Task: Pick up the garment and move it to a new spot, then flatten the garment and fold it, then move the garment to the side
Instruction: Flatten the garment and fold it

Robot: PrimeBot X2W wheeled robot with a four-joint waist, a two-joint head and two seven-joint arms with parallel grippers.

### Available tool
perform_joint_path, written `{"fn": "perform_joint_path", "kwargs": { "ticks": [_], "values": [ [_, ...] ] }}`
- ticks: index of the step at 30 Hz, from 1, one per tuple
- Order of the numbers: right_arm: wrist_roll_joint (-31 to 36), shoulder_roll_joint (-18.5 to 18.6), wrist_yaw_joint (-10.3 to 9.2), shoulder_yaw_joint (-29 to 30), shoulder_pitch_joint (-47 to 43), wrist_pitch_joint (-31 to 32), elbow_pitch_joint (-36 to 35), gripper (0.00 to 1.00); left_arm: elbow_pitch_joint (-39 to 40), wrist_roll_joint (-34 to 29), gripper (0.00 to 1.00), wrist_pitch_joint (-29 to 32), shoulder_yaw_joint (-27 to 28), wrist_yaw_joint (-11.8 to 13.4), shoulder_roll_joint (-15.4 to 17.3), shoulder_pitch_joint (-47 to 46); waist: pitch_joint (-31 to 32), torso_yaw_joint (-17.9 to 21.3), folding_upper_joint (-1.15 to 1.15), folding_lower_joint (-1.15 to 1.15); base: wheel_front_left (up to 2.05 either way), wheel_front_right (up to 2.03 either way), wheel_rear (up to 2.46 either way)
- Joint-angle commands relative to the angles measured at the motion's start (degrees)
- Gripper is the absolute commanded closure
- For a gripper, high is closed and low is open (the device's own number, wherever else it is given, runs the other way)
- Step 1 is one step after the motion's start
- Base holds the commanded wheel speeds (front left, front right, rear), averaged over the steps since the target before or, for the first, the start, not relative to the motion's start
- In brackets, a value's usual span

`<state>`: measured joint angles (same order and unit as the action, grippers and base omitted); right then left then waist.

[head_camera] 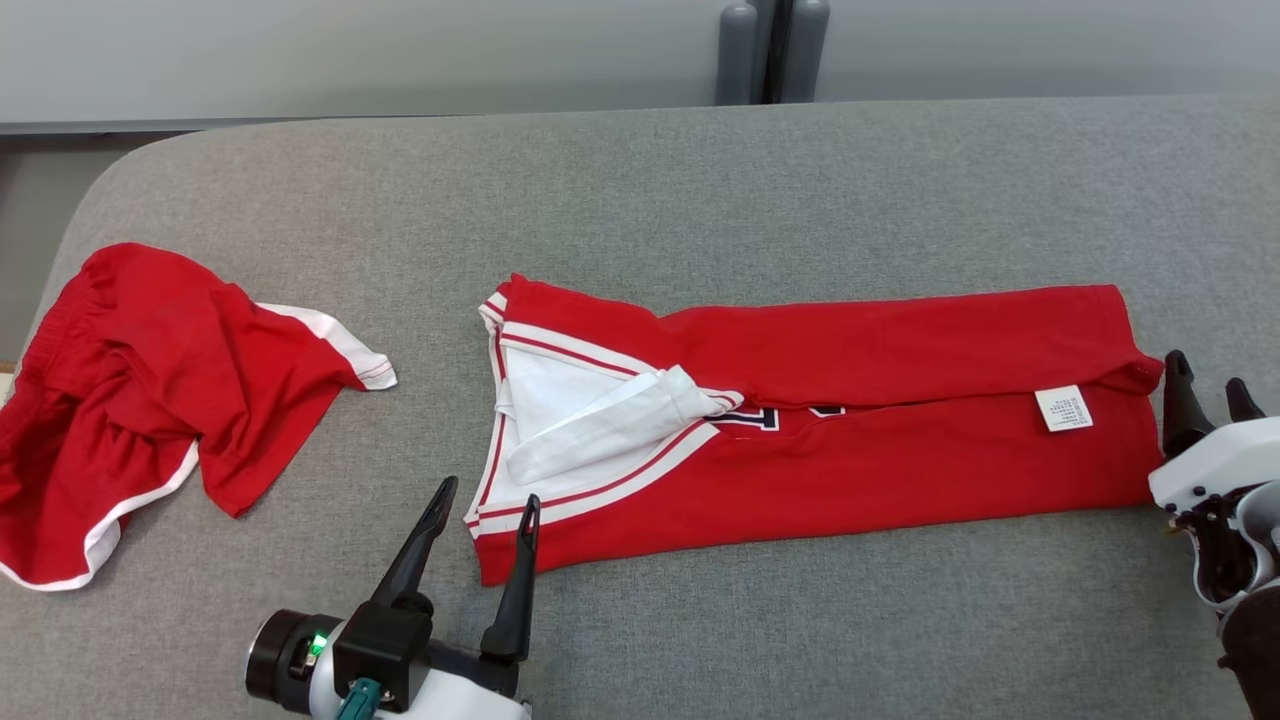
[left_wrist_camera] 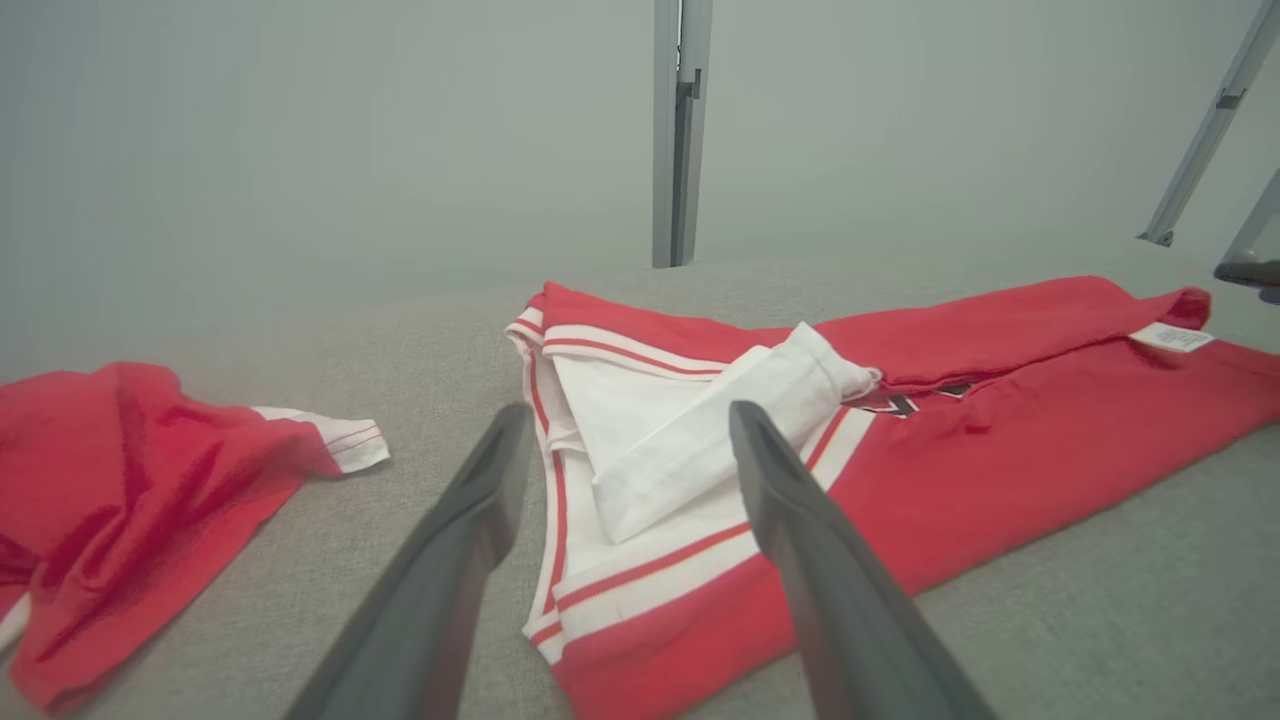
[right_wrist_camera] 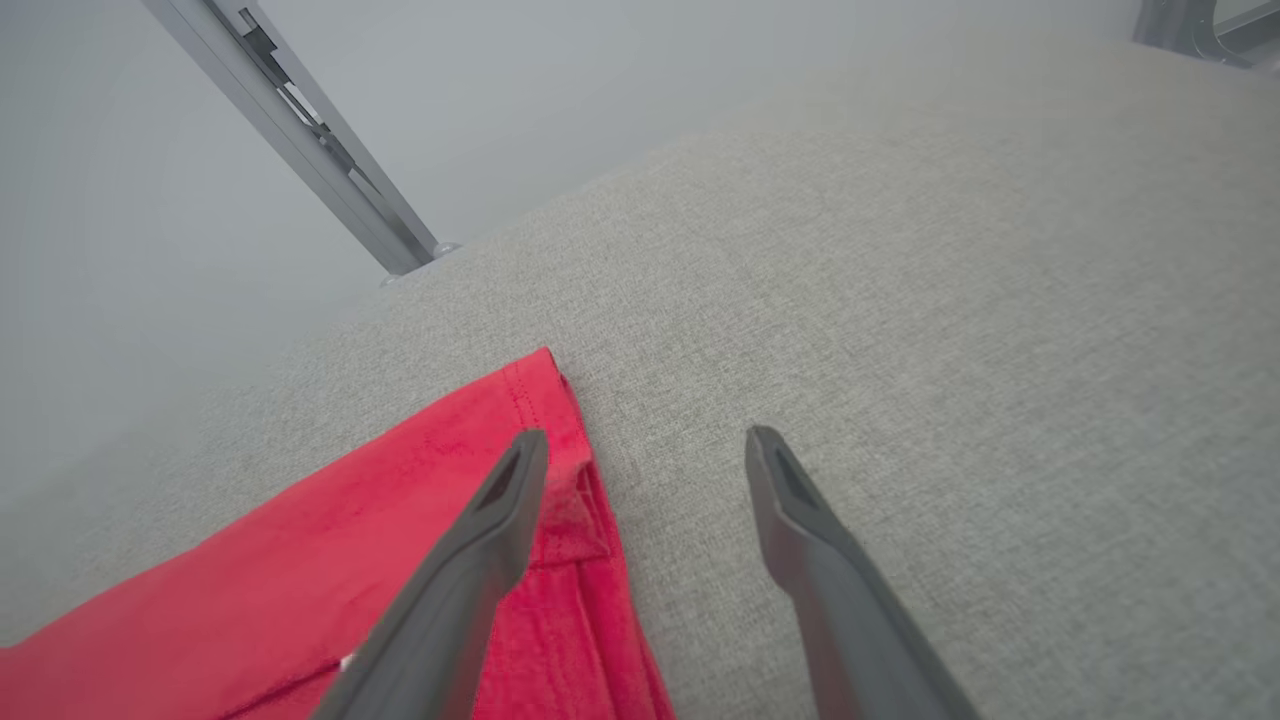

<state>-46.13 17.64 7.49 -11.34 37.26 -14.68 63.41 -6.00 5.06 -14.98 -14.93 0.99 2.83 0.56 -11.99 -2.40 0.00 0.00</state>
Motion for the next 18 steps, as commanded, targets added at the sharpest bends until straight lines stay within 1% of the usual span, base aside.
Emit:
{"fn": "perform_joint_path", "kwargs": {
  "ticks": [1, 6, 9, 13, 18],
  "values": [
    [-0.03, -0.45, 0.01, -0.29, 0.98, -0.47, -0.05, 0.0, 0.2, -0.36, 0.0, -0.22, -0.2, -0.36, 0.18, -1.29, 0.13, 0.15, 0.0, 0.0, 0.0, 0.0, 0.0],
    [0.36, -1.4, 0.0, -1.46, 2.61, -0.57, 2.12, 0.0, 0.25, -0.37, 0.0, -0.22, -0.67, -0.47, 0.17, -1.6, -0.31, -0.68, 0.0, 0.0, 0.0, 0.0, 0.0],
    [0.64, -1.64, 0.0, -2.06, 4.19, -0.59, 5.2, 0.0, 0.01, -0.37, 0.0, -0.22, -0.68, -0.63, 0.17, -1.56, -1.06, -1.81, 0.0, 0.0, 0.0, 0.0, 0.0],
    [0.78, -1.46, 0.0, -2.19, 4.91, -0.51, 7.26, 0.0, -0.07, 0.21, 0.0, -0.22, -0.75, -0.73, 0.15, -1.88, -1.47, -2.47, 0.0, 0.0, 0.0, 0.0, 0.0],
    [0.47, -2.13, 0.0, -2.12, 4.46, 2.28, 9.48, 0.0, -0.07, 1.32, 0.0, -0.22, -0.94, -0.38, 0.15, -2.09, -1.34, -2.63, 0.0, 0.0, 0.0, 0.0, 0.0]
  ]
}}
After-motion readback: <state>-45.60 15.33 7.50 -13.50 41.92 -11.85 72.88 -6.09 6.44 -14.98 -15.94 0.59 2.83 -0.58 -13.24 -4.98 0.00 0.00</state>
